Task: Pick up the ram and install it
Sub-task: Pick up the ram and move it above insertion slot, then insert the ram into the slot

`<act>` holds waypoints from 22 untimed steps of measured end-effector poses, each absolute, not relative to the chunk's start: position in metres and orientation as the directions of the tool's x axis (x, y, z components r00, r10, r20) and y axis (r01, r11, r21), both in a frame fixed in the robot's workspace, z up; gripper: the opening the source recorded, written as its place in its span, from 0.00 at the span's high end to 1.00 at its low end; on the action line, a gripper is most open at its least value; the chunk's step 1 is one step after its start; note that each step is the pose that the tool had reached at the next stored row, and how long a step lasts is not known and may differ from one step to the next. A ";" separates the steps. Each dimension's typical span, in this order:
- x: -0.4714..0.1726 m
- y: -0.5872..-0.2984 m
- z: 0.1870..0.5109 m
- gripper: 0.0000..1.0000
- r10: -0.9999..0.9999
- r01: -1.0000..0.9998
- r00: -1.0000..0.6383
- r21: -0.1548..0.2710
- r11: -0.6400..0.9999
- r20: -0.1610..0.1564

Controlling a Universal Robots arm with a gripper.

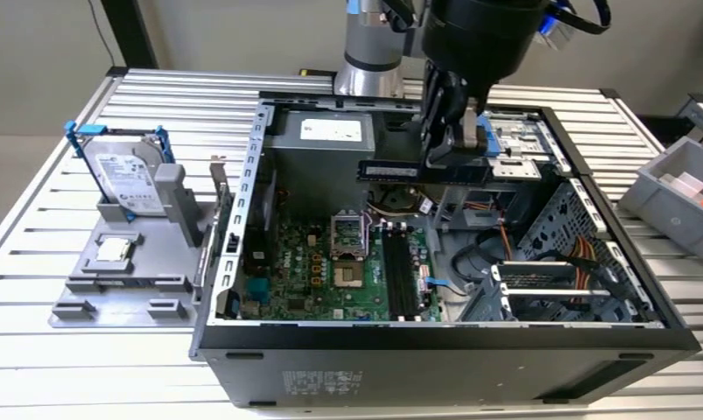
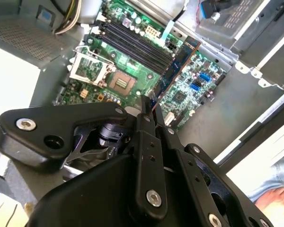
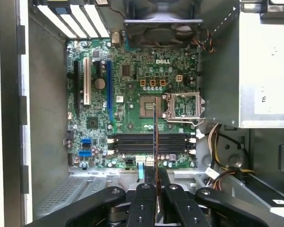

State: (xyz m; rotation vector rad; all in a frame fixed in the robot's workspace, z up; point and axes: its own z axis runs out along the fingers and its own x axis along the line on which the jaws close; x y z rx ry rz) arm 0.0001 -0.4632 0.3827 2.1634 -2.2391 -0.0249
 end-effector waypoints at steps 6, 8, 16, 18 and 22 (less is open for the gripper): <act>0.008 -0.457 0.383 1.00 -0.999 -0.999 -0.034 0.031 0.035 0.009; 0.013 -0.456 0.383 1.00 -0.999 -0.999 -0.034 0.031 0.035 0.009; 0.017 -0.455 0.383 1.00 -0.997 -0.997 -0.071 0.031 0.071 0.009; 0.018 -0.455 0.383 1.00 -0.998 -0.997 -0.069 0.031 0.069 0.009; 0.017 -0.454 0.383 1.00 -0.998 -0.997 -0.068 0.031 0.069 0.013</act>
